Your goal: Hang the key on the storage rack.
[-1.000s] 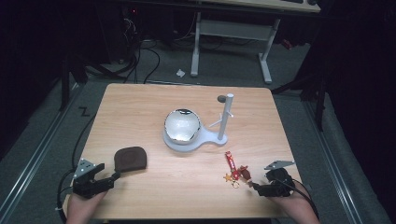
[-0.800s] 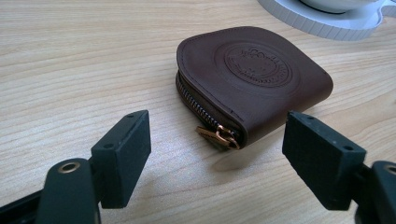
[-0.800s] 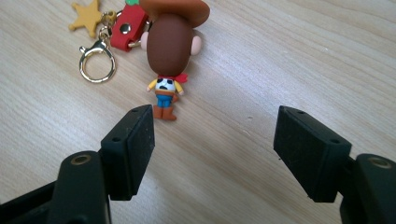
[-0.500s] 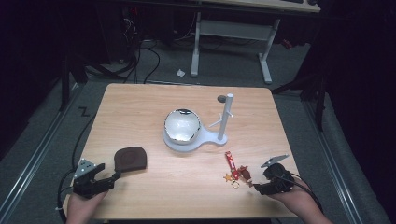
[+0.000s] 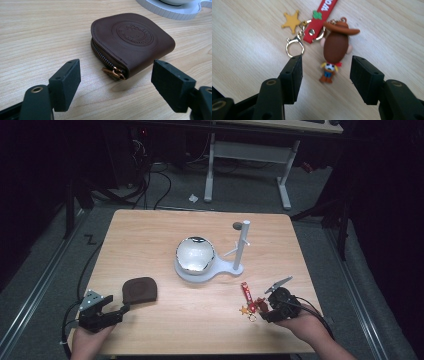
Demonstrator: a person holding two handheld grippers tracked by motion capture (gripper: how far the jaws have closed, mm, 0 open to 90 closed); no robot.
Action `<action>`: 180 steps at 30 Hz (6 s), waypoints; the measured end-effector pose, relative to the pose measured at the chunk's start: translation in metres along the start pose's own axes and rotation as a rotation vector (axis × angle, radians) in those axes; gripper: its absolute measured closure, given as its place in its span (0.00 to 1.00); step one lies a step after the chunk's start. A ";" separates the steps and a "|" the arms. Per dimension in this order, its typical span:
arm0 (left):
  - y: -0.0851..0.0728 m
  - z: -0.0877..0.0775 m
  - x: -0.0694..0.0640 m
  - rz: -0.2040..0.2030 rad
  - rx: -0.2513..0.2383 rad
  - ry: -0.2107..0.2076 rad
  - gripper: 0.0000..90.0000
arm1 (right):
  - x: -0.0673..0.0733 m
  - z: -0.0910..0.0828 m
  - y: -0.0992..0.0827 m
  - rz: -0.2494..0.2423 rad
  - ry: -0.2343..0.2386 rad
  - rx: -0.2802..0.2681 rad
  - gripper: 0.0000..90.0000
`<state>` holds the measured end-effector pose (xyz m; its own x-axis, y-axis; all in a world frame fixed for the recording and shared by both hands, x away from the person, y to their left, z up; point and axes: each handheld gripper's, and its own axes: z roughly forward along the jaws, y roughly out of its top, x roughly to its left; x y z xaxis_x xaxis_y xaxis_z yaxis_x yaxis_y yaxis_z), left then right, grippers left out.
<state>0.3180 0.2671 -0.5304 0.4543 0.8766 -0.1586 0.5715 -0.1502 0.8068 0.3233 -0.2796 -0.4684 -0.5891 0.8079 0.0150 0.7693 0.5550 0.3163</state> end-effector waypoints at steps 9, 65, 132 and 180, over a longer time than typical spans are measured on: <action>0.000 0.000 0.002 -0.006 0.000 -0.008 0.27 | -0.002 0.013 0.015 0.016 0.003 0.052 0.53; 0.000 0.000 0.003 -0.012 -0.024 -0.012 0.27 | -0.017 -0.012 0.017 0.017 0.002 0.121 0.74; 0.000 0.000 0.004 -0.013 -0.028 -0.024 0.27 | -0.011 -0.135 0.083 -0.059 -0.153 -0.008 0.74; -0.001 -0.002 0.007 -0.022 -0.038 -0.032 0.27 | -0.001 -0.163 0.162 -0.086 -0.139 -0.022 0.74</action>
<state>0.3191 0.2743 -0.5309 0.4640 0.8642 -0.1946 0.5559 -0.1130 0.8236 0.4080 -0.2228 -0.2632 -0.6113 0.7782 -0.1442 0.7111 0.6200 0.3315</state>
